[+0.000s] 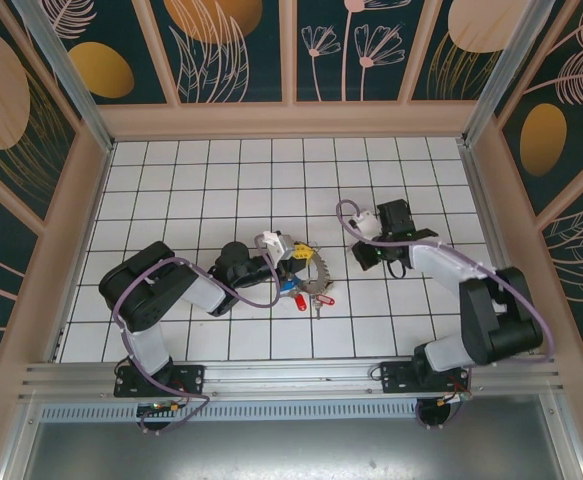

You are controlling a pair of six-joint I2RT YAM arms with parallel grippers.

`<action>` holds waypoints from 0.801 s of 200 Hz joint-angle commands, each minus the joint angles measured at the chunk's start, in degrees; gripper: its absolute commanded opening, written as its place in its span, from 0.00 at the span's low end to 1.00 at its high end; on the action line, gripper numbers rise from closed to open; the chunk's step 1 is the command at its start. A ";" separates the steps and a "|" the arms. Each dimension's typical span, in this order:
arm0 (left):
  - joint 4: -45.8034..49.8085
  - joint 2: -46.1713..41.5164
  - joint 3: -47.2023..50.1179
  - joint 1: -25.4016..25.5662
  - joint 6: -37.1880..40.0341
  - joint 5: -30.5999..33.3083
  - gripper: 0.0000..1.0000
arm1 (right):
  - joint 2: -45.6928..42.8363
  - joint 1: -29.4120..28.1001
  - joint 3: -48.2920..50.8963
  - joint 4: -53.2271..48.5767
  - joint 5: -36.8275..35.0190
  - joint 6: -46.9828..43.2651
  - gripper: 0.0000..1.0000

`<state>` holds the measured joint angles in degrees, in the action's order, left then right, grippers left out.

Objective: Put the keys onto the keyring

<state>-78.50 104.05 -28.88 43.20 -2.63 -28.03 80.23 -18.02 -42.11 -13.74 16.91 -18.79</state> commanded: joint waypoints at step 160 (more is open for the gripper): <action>-0.58 0.52 -1.51 0.40 -0.42 1.12 0.00 | -14.33 -12.21 0.60 -1.58 13.49 1.98 0.00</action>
<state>-75.13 103.72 -29.69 43.20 -2.20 -27.75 63.61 -30.00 -41.08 -17.96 27.66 -20.34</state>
